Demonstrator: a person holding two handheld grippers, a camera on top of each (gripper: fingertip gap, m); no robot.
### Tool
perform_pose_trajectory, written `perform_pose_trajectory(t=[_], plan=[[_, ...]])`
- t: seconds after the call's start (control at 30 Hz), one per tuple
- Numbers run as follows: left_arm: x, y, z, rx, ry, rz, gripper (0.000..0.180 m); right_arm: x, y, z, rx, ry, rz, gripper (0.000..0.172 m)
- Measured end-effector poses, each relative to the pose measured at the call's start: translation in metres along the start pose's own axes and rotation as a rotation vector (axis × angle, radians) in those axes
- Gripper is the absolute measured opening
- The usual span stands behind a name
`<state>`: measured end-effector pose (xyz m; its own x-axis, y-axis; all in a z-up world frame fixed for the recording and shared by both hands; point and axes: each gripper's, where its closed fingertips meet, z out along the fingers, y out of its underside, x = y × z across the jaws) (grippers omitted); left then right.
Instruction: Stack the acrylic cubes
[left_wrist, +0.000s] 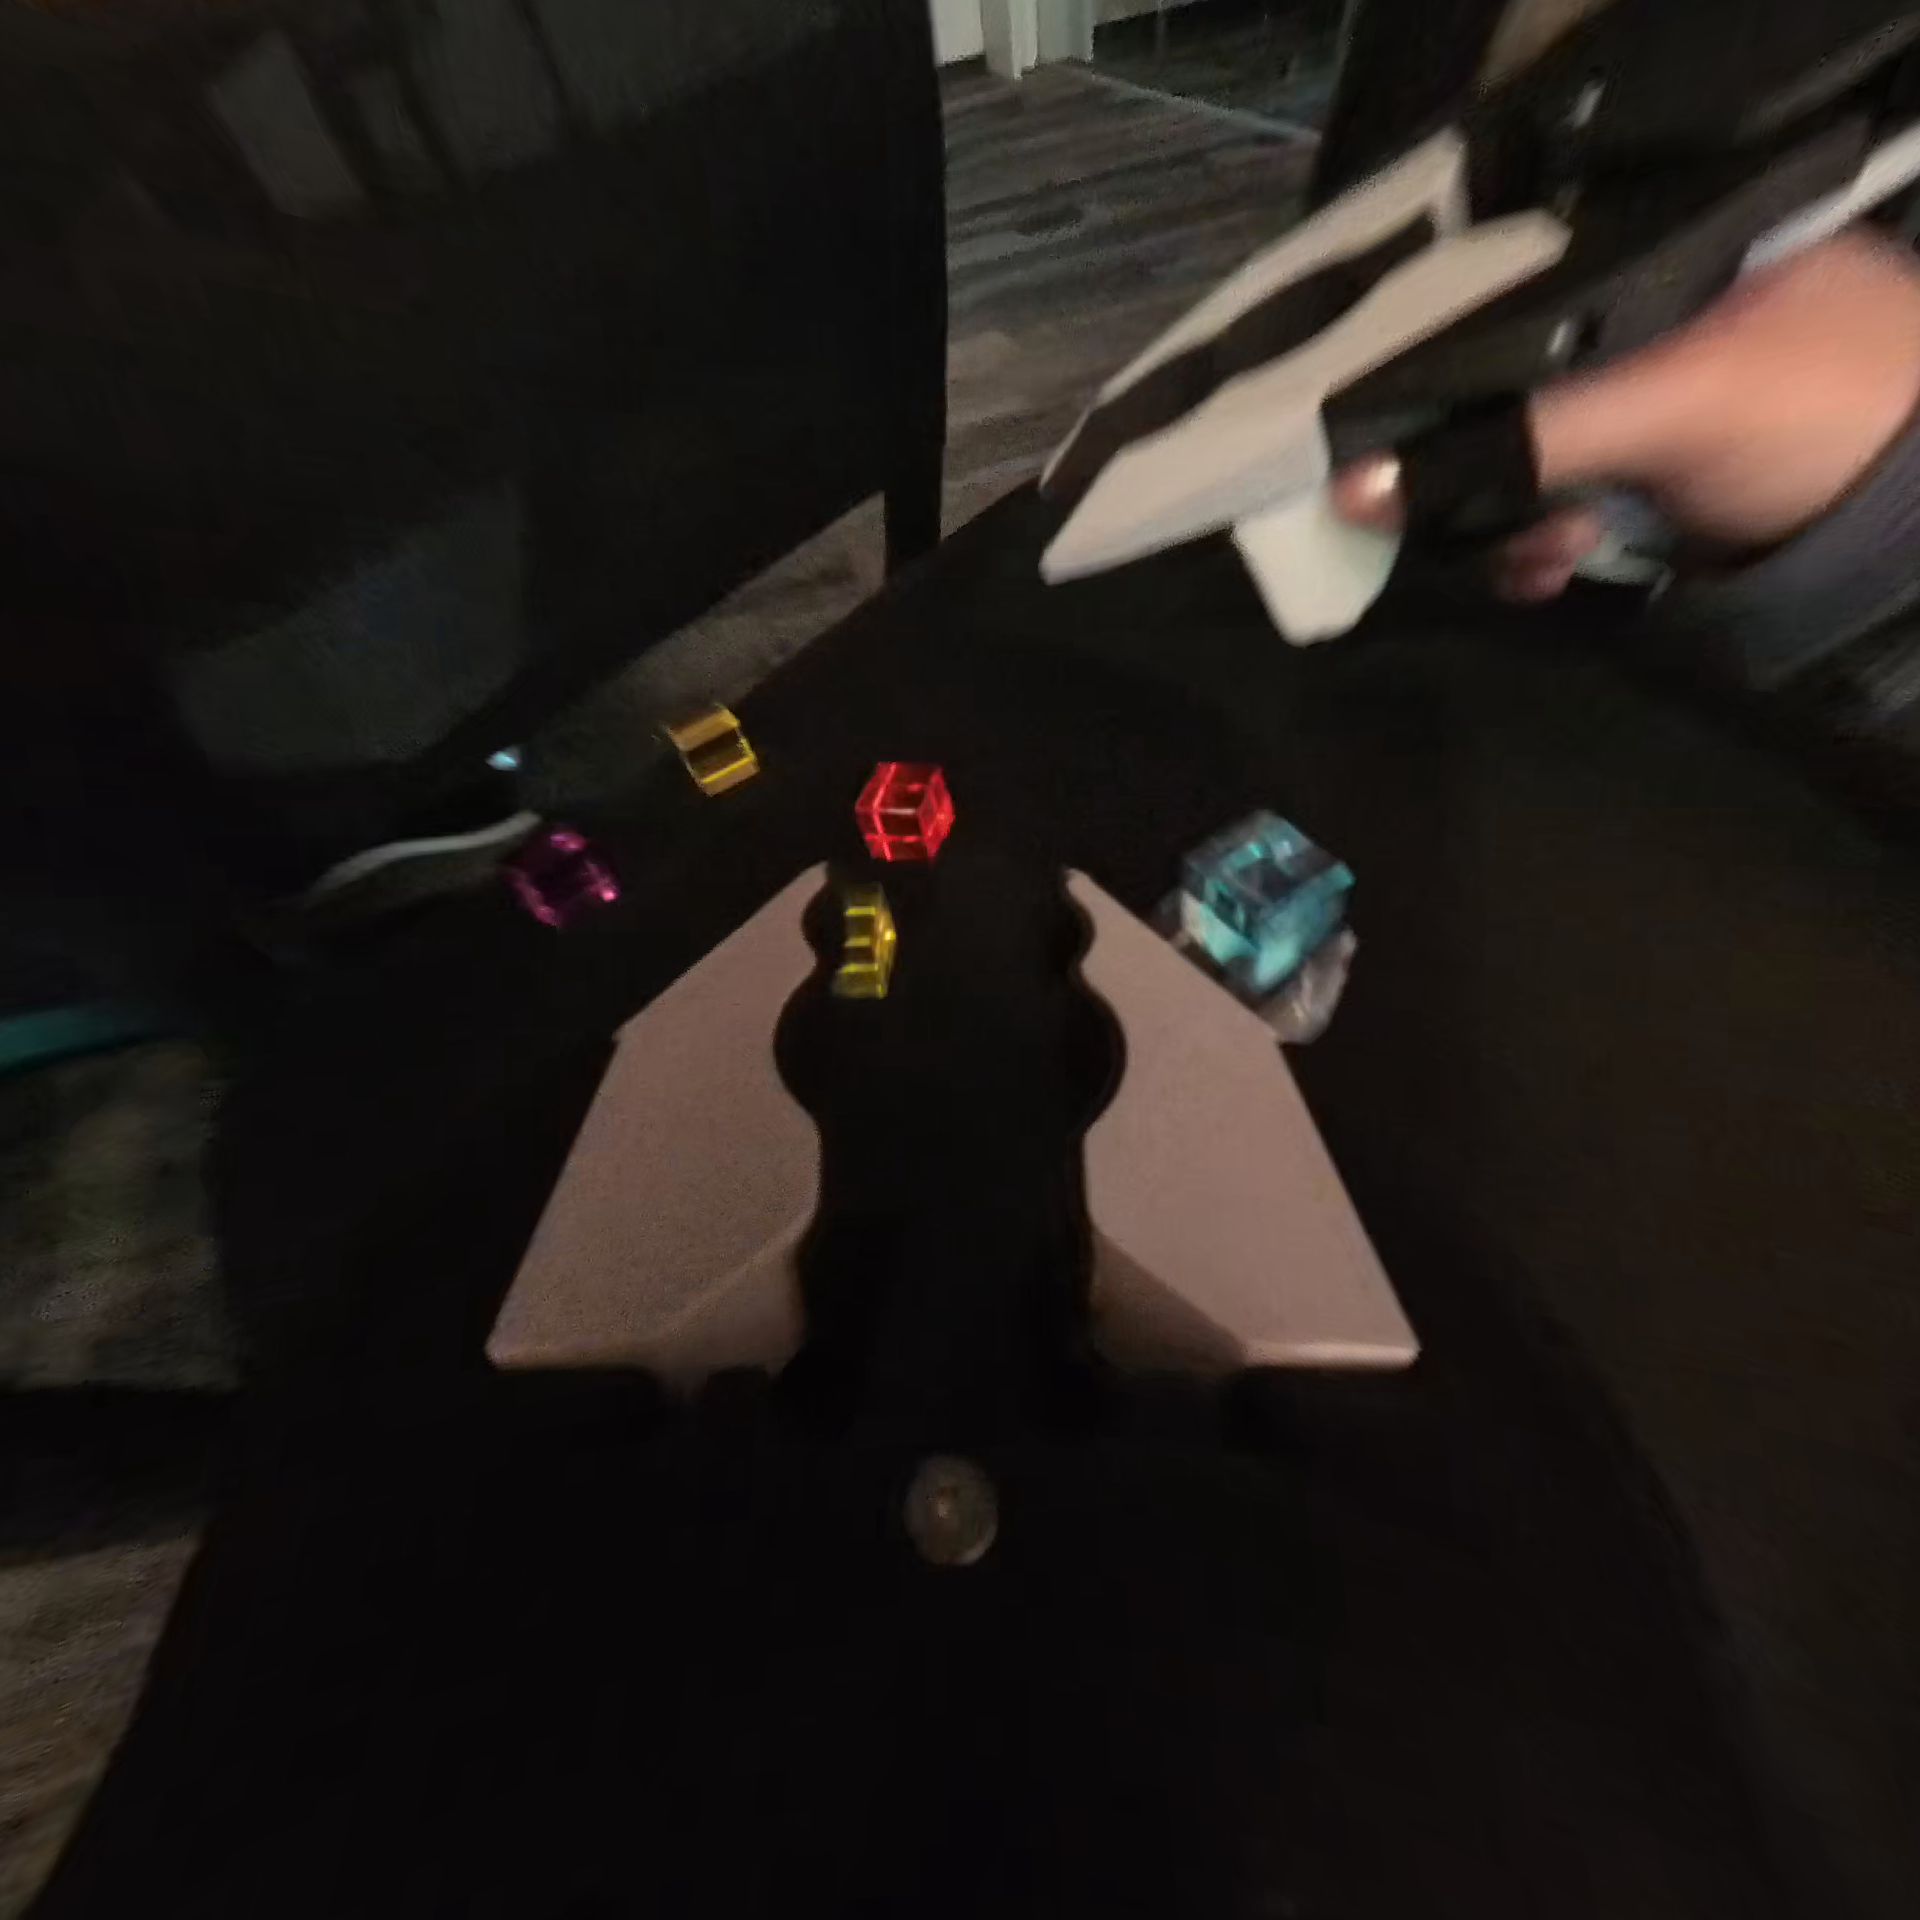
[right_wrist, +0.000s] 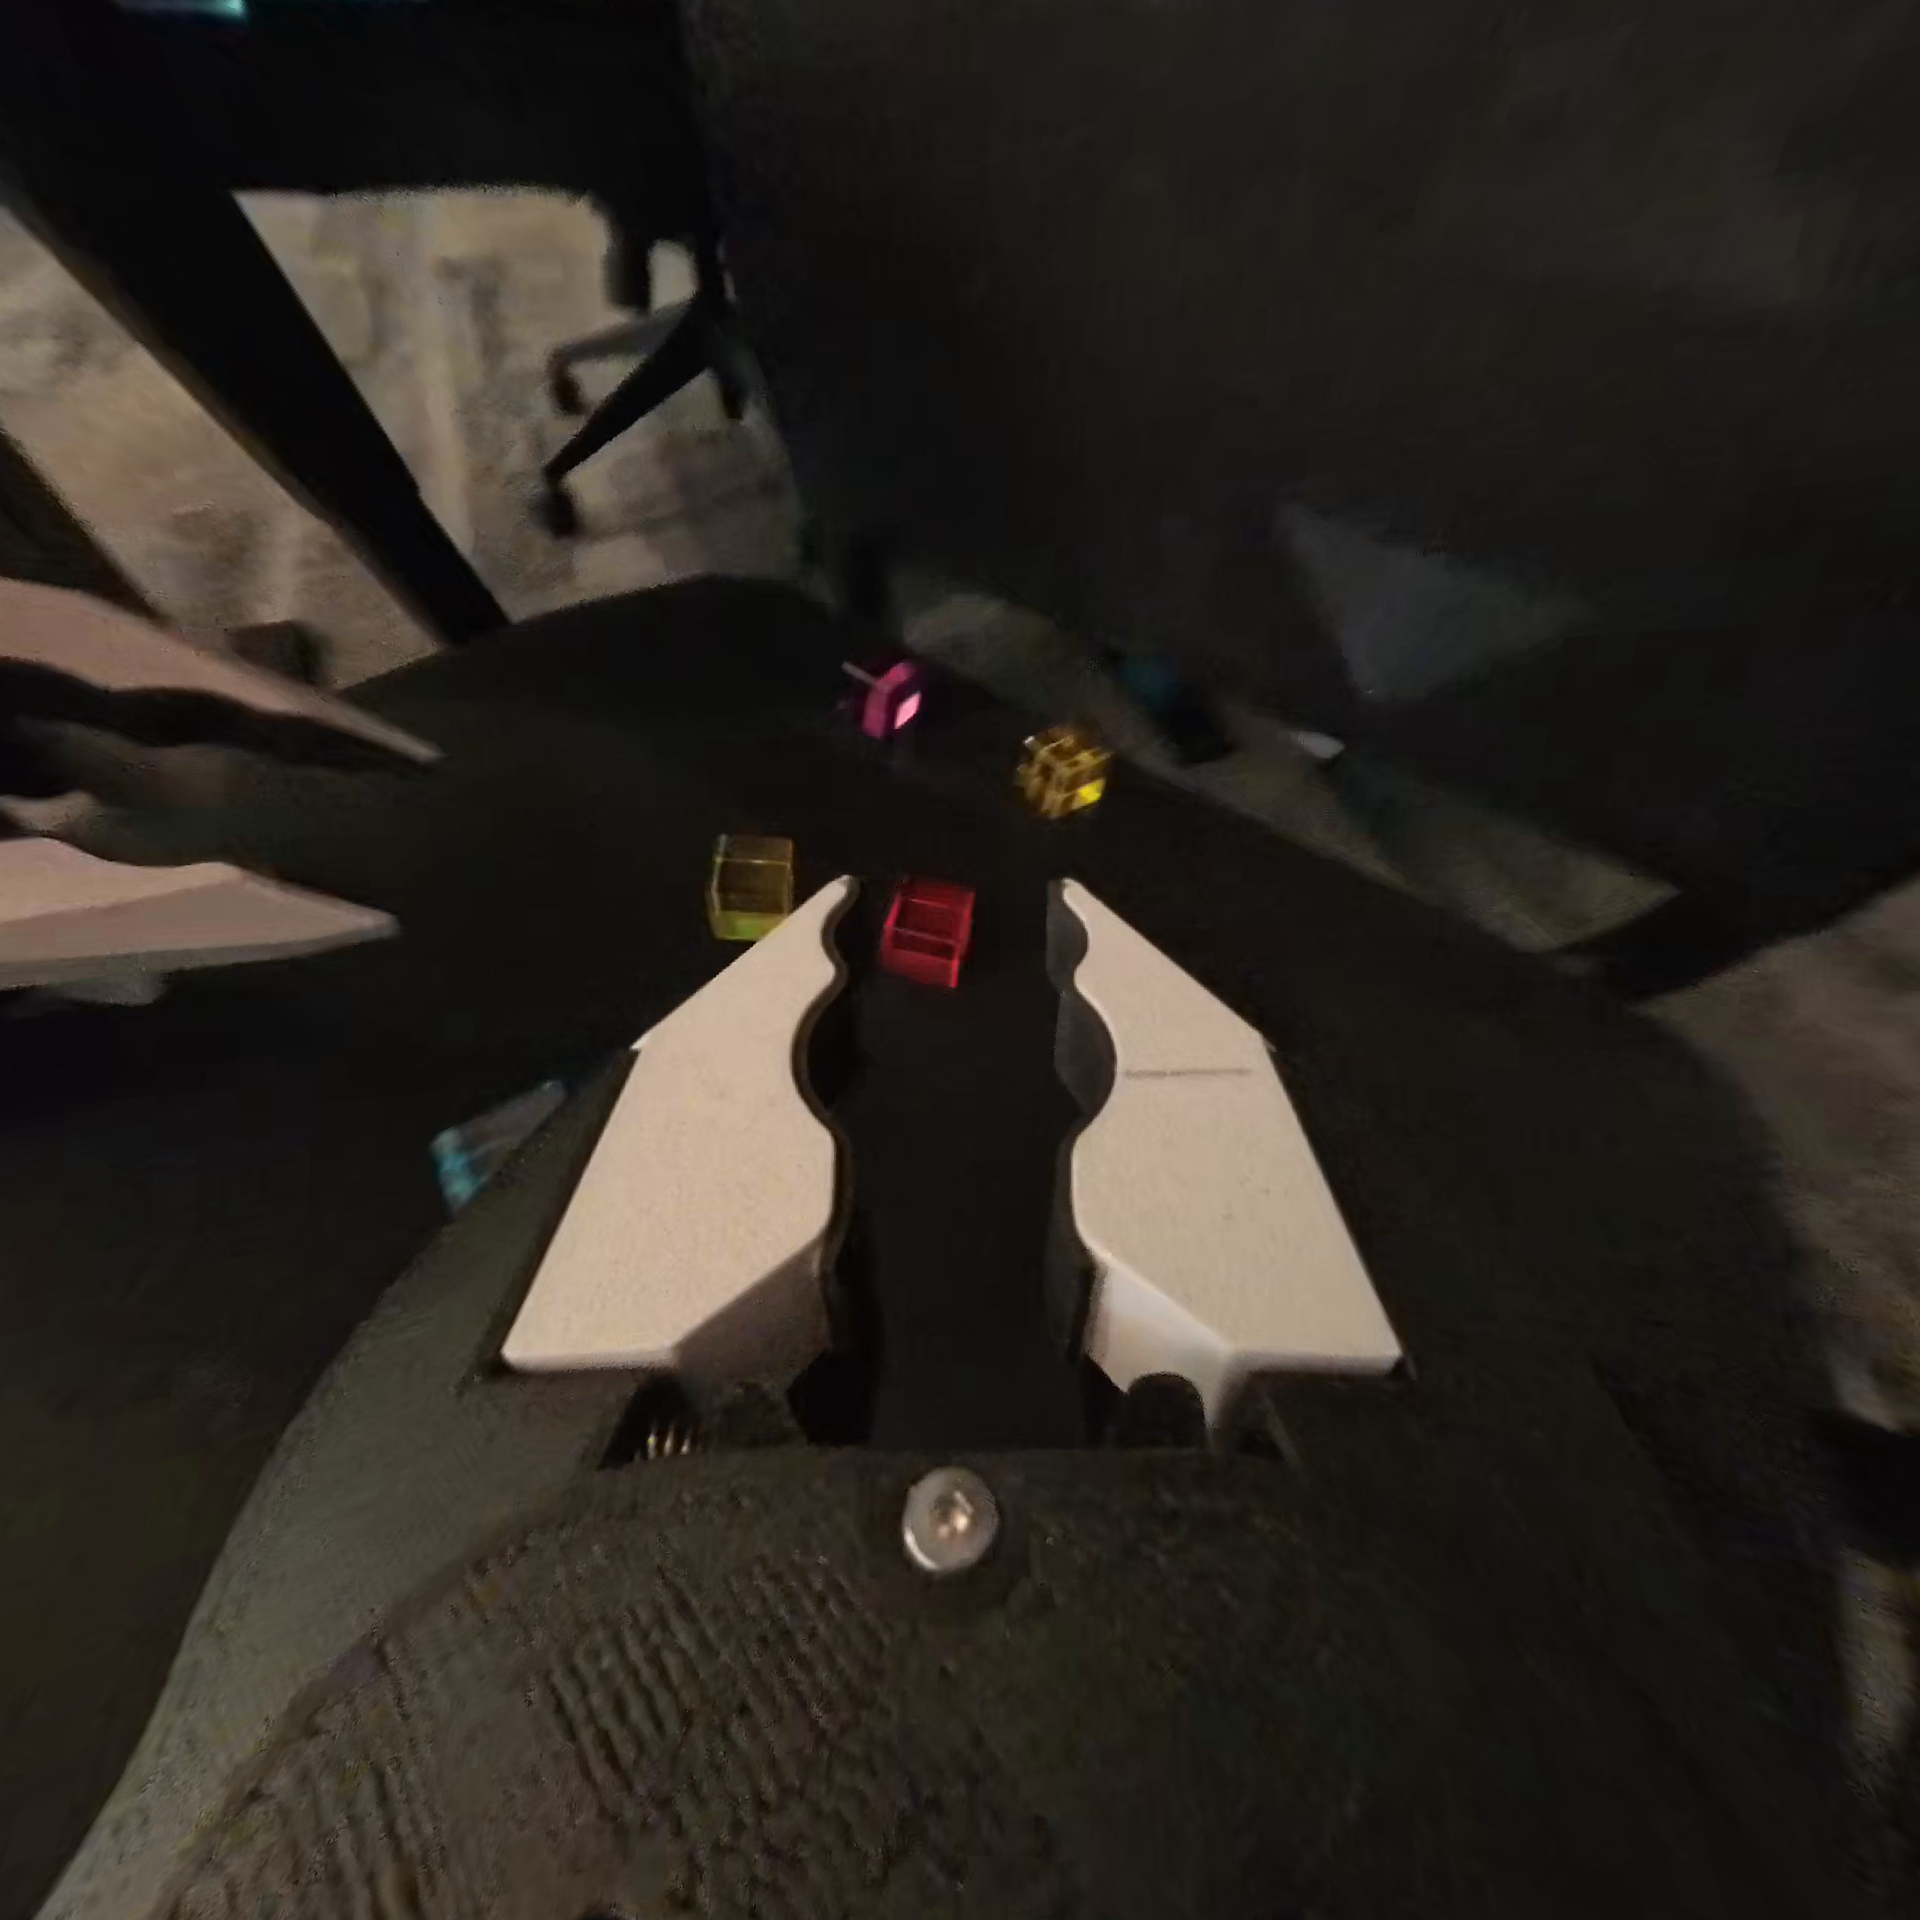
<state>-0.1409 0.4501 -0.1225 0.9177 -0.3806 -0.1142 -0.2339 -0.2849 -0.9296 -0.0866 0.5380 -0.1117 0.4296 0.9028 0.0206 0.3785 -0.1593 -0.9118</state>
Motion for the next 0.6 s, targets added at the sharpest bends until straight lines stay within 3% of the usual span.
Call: perform_pose_trajectory(t=[0.1,0.17,0.3,0.5,0.6], plan=[[-0.011,0.011,0.043,-0.089,0.102,-0.149,0.057,-0.002,0.019,0.044,-0.082,-0.123,0.106,0.043],[-0.016,0.027,0.057,-0.186,0.109,-0.108,0.058,-0.006,0.033,0.059,-0.101,-0.146,0.110,0.048],[-0.038,0.024,0.063,-0.214,-0.049,0.127,0.063,-0.011,0.037,0.072,-0.134,-0.129,0.079,0.054],[-0.039,0.053,0.072,-0.330,-0.033,0.054,0.066,-0.014,0.059,0.084,-0.219,-0.082,0.045,0.049],[-0.038,0.045,0.070,-0.280,-0.010,0.010,0.057,-0.006,0.057,0.085,-0.205,-0.025,0.027,0.040]])
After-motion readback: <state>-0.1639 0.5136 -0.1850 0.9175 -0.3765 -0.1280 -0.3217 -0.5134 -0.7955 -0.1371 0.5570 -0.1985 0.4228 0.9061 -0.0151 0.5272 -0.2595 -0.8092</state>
